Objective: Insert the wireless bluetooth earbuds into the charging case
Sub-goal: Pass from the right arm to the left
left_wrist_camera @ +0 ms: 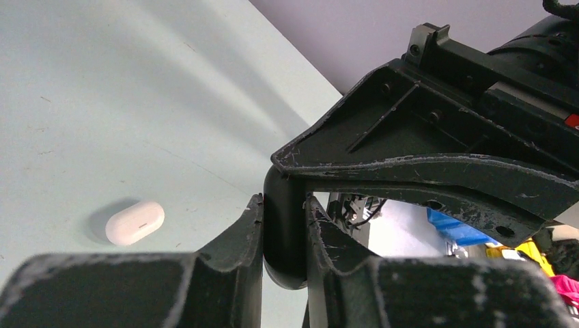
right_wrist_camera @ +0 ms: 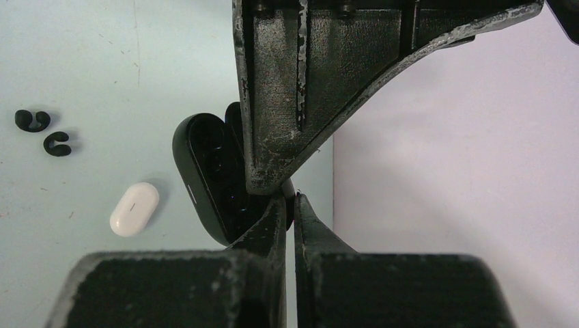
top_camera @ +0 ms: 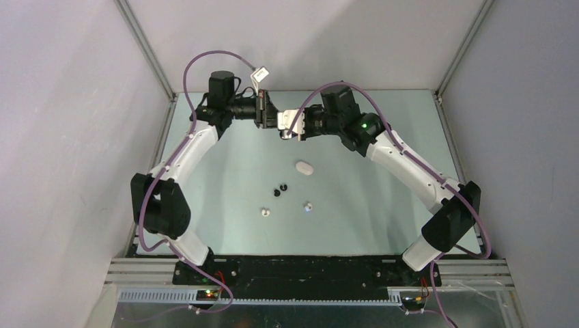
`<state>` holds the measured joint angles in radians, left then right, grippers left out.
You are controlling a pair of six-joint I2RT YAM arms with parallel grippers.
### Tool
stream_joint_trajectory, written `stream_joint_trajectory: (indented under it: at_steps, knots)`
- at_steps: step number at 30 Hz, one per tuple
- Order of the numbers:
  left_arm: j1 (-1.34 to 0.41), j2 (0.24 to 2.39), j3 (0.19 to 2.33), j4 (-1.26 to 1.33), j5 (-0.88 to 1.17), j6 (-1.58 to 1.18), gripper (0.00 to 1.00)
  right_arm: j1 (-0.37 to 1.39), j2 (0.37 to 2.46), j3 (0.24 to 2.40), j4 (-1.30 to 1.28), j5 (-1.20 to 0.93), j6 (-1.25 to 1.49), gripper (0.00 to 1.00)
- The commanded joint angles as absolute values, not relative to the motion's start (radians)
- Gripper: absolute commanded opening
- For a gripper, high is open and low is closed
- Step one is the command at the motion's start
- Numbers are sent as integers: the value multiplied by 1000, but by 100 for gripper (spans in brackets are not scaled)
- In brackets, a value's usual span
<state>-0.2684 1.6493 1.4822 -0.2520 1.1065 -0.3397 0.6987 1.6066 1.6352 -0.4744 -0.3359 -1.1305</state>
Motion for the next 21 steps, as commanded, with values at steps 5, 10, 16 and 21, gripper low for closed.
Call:
stream_joint_trajectory:
  at_steps: [5,10,16,21]
  knots:
    - [-255,1620,1529,-246,1102,-315,0,700,1557,1629,-383,-324,-1059,18]
    - [-244,1598,1528,-246,1088,-309,0,661,1548,1690,-354,-372,-957,31]
    - [-238,1581,1516,-260,1065,-282,0,584,1568,1784,-347,-542,-695,54]
    - [-211,1562,1481,-293,1057,-260,0,481,1551,1735,-321,-717,-500,59]
